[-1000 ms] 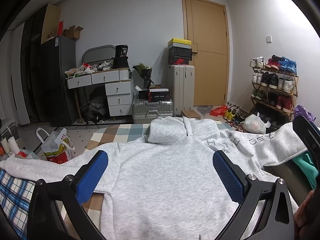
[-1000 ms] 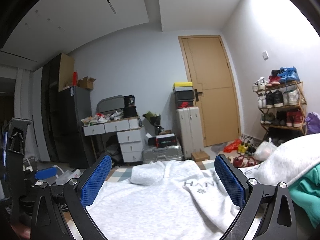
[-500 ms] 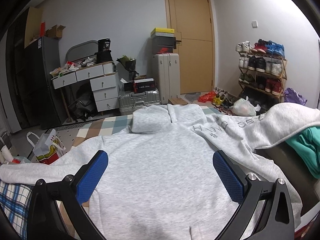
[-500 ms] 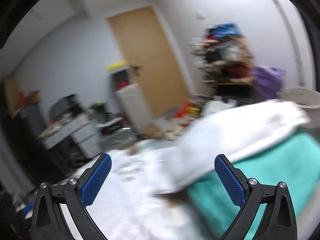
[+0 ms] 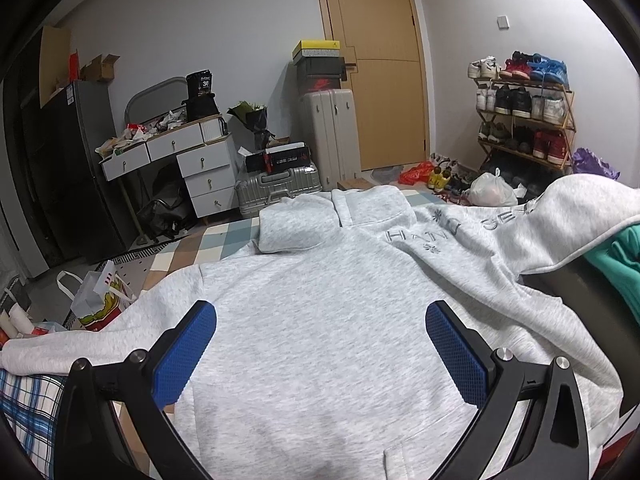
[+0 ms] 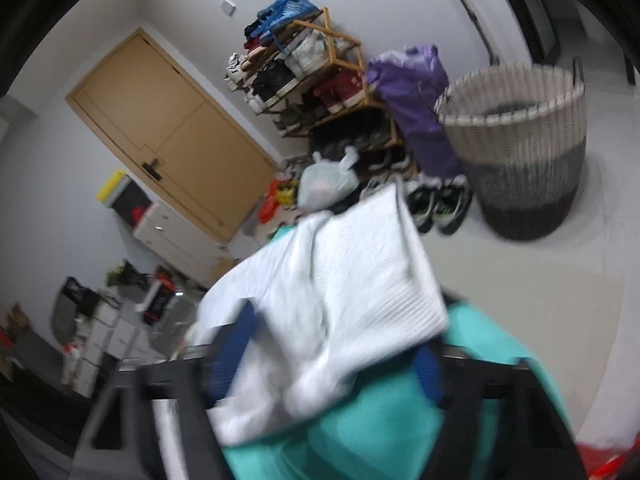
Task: Fold large clothes
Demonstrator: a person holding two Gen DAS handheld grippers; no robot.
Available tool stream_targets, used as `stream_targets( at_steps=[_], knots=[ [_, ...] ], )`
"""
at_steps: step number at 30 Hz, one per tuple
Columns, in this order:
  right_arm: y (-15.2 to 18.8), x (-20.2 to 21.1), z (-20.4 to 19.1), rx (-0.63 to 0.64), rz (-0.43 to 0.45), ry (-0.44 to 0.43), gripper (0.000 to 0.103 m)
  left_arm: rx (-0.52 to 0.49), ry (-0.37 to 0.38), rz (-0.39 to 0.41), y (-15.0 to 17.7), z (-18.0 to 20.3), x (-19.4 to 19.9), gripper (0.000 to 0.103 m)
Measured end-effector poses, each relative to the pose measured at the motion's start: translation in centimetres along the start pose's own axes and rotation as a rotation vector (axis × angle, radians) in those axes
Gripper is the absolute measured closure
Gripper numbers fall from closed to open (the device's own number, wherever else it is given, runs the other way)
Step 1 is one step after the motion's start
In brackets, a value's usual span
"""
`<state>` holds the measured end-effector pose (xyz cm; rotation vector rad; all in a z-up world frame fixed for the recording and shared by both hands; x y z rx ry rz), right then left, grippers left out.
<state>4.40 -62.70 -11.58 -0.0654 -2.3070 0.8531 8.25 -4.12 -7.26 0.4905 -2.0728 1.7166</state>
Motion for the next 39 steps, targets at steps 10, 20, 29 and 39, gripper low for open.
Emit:
stream_targets(
  at_steps=[10,20,29,39],
  knots=[
    [-8.2,1.4,-9.0,0.313,0.166,0.23,0.097,-0.034,-0.051,-0.008,0.3,-1.2,-0.1,0.001],
    [-10.6,2.9,-18.6,0.373,0.281,0.229,0.097,0.011,-0.104,0.016,0.3,-5.2,0.9,0.001],
    [4.1,3.7,-38.5,0.543,0.107,-0.262,0.096,0.204,-0.17,0.05,0.7,-12.4,2.3,0.001],
    [36.7,-4.4,-50.7,0.572,-0.405,-0.627,0.096,0.428,-0.248,0.064,2.3,-19.2,2.9,0.001]
  ],
)
Point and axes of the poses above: each gripper's, at about its wrist camera, not at the fingertips, and x roughly against the way its jaws point, z to its right, y to its underside, the point moved 8 cm from there along -x, roughly the way its jaws point, and after that the axes turned 3 degrees about -x, right-handed, at the moved point
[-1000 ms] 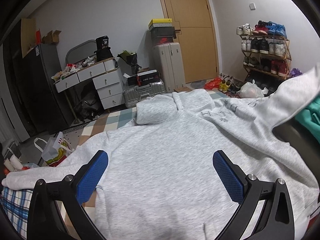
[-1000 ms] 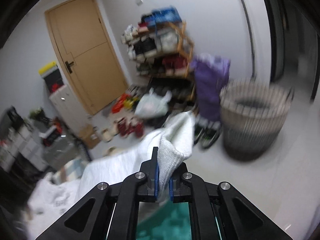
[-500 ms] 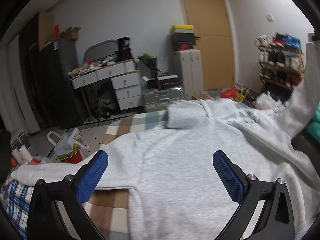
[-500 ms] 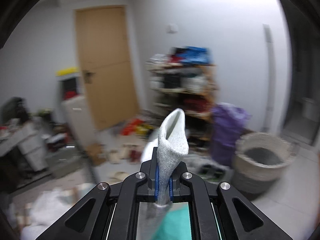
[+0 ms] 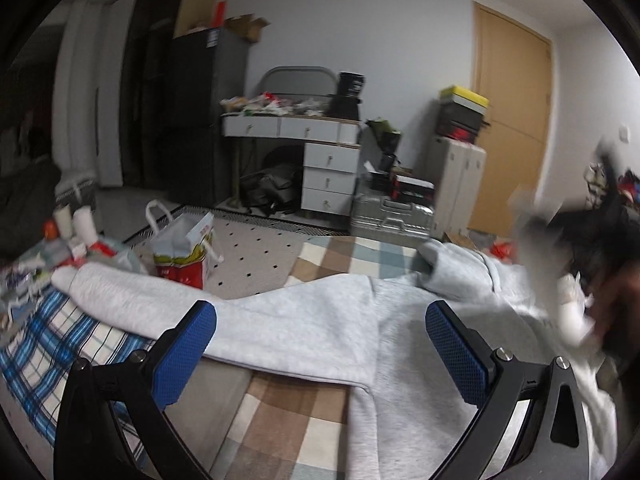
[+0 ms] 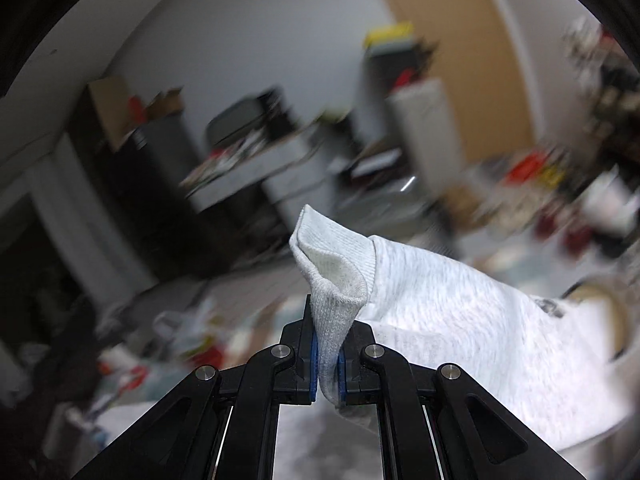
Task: Fold large clothes
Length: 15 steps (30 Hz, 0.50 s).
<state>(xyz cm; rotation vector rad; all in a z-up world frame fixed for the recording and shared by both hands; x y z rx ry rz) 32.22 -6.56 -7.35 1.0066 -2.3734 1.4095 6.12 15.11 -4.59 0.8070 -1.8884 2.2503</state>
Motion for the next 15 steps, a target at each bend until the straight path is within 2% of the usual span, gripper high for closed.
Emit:
stream_targets(
  at_steps=[3,7,10,11,12,14,15],
  knots=[
    [8.2,-7.6,-1.0,-0.049,-0.156,-0.031,0.096,0.041,-0.016,0.011,-0.2,-0.9,-0.2,0.001],
    [17.0,-14.1,-2.0,-0.006,-0.314,0.002,0.096,0.061,-0.004,0.004,0.0,-1.4,-0.4,0.001],
    [20.0,-16.1,-1.2,0.007,-0.392,0.018,0.091,0.056,0.01,-0.001,0.0,-1.5,-0.8,0.001],
    [19.9,-16.1,-1.2,0.029,-0.394,0.015,0.09,0.055,0.015,-0.003,0.0,-1.4,-1.0,0.001],
    [19.4,-16.0,-1.6,0.055,-0.394,-0.002,0.085,0.054,0.017,-0.004,0.0,-1.2,-1.1,0.001],
    [19.1,-14.7,-2.7,0.071,-0.456,-0.096,0.038,0.048,0.024,0.0,0.0,-1.9,-0.8,0.001],
    [19.0,-13.8,-3.4,0.086,-0.474,-0.142,0.036,0.046,0.026,-0.003,0.1,-1.8,-0.9,0.001]
  ],
)
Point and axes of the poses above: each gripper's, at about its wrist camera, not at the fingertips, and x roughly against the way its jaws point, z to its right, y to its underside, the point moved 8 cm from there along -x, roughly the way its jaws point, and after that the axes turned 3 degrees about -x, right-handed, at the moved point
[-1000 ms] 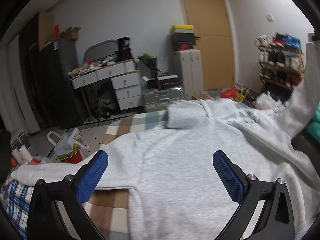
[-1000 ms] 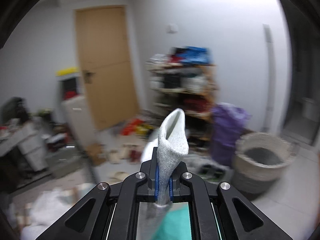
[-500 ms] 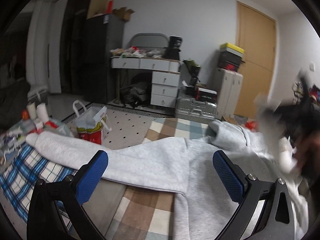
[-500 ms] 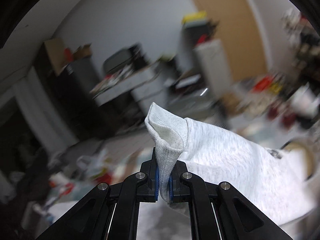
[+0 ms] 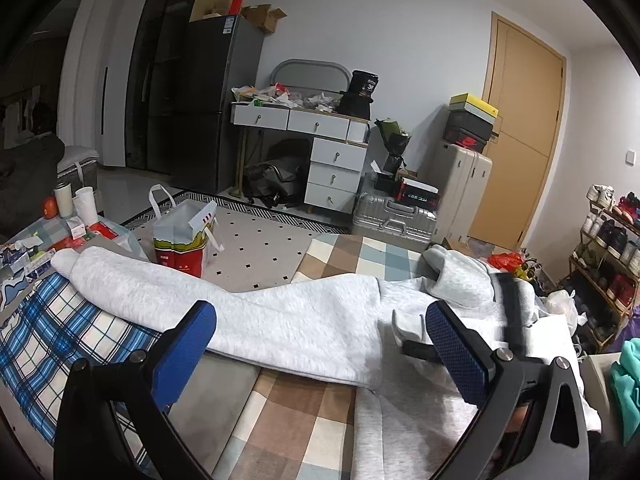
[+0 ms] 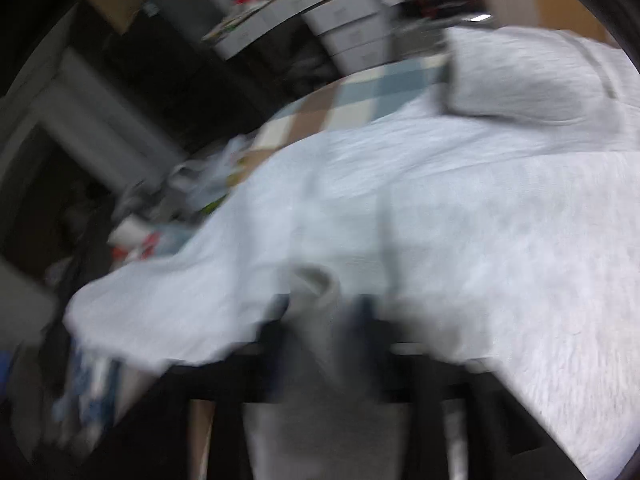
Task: Fold large clothes
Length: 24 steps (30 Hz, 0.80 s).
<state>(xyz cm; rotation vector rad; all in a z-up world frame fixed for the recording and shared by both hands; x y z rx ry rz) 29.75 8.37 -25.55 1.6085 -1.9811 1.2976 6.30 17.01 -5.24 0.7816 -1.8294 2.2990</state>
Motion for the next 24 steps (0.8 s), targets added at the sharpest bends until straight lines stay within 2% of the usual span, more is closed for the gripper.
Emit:
stream_targets(
  at_steps=[2,4,5,8,10,12,14,16,17,18,20,24],
  knots=[
    [0.5,2.3,-0.9,0.083,0.022,0.009,0.038,0.0,0.005,-0.005,0.2,-0.1,0.3,0.001],
    [-0.2,4.8,-0.3,0.163,0.067,0.095,0.037,-0.005,0.006,-0.016,0.4,0.1,0.2,0.001],
    [-0.6,6.1,0.8,0.198,0.092,0.174,0.034,-0.011,0.008,-0.024,0.6,0.4,0.0,0.001],
    [-2.6,11.0,8.1,0.238,0.153,0.579,0.032,-0.034,0.012,-0.044,1.1,1.2,-0.3,0.001],
    [-3.1,13.5,13.0,0.237,0.157,0.787,0.032,-0.055,0.018,-0.059,1.5,2.2,-0.7,0.001],
    [-2.7,15.9,18.7,0.198,0.116,0.962,0.032,-0.084,0.026,-0.071,1.9,3.3,-0.9,0.001],
    [-1.8,16.6,22.5,0.128,0.067,0.974,0.032,-0.115,0.034,-0.084,2.3,4.5,-1.2,0.001],
    [0.7,16.7,26.3,0.018,-0.05,0.891,0.035,-0.148,0.049,-0.102,2.9,5.8,-1.5,0.001],
    [0.8,17.5,26.4,-0.014,0.005,0.805,0.032,-0.171,0.062,-0.111,3.1,6.6,-1.8,0.001],
    [1.0,18.0,26.6,-0.055,-0.011,0.741,0.032,-0.204,0.071,-0.126,3.3,7.6,-2.4,0.001],
    [0.9,19.5,26.7,-0.071,-0.018,0.693,0.035,-0.251,0.067,-0.153,3.7,9.1,-3.7,0.001],
    [-3.8,23.3,25.8,-0.047,0.168,0.667,0.034,-0.268,0.069,-0.226,4.9,11.2,-6.2,0.001]
  ],
)
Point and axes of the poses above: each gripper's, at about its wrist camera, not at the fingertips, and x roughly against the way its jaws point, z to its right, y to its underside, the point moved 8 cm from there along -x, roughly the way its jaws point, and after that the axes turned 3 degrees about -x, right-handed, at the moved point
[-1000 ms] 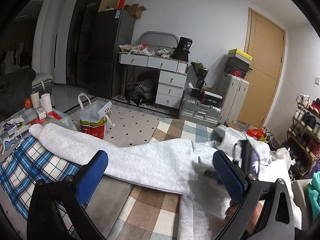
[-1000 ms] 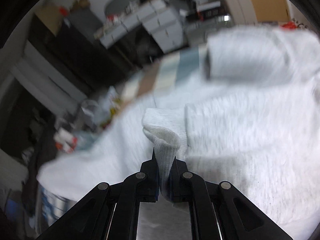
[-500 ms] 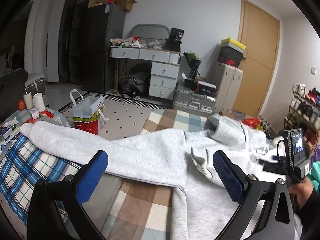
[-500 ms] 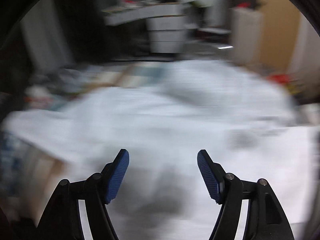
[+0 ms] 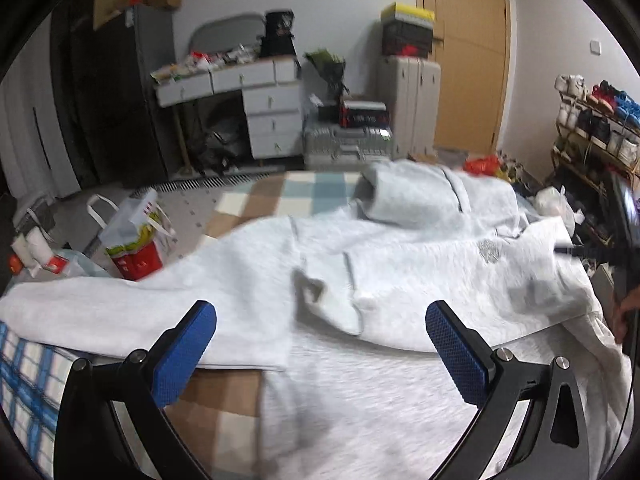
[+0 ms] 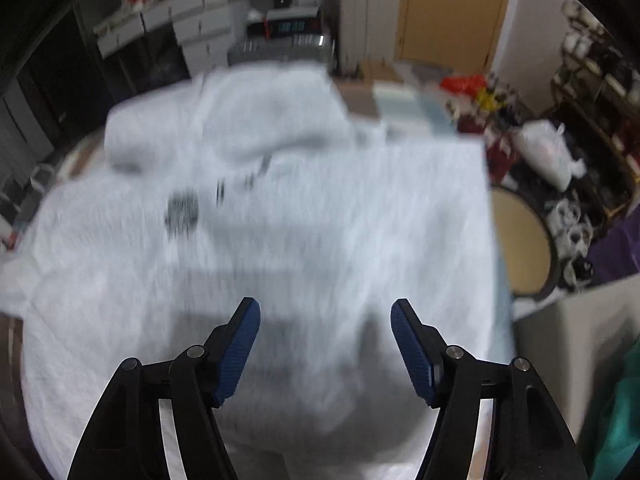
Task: Fold large clothes
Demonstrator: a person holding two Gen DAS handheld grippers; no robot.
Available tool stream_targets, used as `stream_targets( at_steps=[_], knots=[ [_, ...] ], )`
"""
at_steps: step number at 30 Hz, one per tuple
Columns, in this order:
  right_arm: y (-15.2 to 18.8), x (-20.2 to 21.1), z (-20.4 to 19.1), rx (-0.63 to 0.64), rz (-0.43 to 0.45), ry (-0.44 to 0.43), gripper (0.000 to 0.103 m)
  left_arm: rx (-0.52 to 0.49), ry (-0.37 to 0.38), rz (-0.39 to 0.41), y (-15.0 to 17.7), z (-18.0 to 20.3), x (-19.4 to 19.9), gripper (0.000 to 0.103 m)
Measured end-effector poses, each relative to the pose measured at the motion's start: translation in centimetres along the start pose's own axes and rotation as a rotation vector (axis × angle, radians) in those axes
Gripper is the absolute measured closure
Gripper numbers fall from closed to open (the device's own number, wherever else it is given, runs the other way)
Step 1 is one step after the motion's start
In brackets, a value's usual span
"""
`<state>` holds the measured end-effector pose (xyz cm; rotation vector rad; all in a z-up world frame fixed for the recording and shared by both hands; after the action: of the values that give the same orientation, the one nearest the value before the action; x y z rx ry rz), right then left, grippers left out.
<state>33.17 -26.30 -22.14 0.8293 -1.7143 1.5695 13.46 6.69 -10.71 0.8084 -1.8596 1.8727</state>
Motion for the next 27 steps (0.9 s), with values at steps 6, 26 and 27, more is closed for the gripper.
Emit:
stream_targets(
  at_steps=[6,26,27],
  knots=[
    [-4.3,-4.5,1.0,-0.071,0.01,0.067,0.034,-0.008,-0.008,-0.039,0.8,0.9,-0.9,0.001],
    [7.1,-4.0,1.8,0.03,-0.153,-0.017,0.038,-0.009,-0.041,-0.078,0.8,0.6,-1.6,0.001],
    [7.4,-3.8,1.5,0.057,-0.147,-0.017,0.038,-0.007,-0.042,-0.081,0.8,0.6,-1.6,0.001]
  ],
)
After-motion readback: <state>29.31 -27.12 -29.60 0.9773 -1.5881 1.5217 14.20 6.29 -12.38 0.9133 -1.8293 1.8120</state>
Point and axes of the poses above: each gripper's, at about its wrist camera, not at the fingertips, and x roughly against the way its jaws point, z to its right, y to its underside, the point moved 8 cm from there along -x, roughly the way its jaws point, and after that the axes turned 3 degrees about -x, right-handed, at the moved point
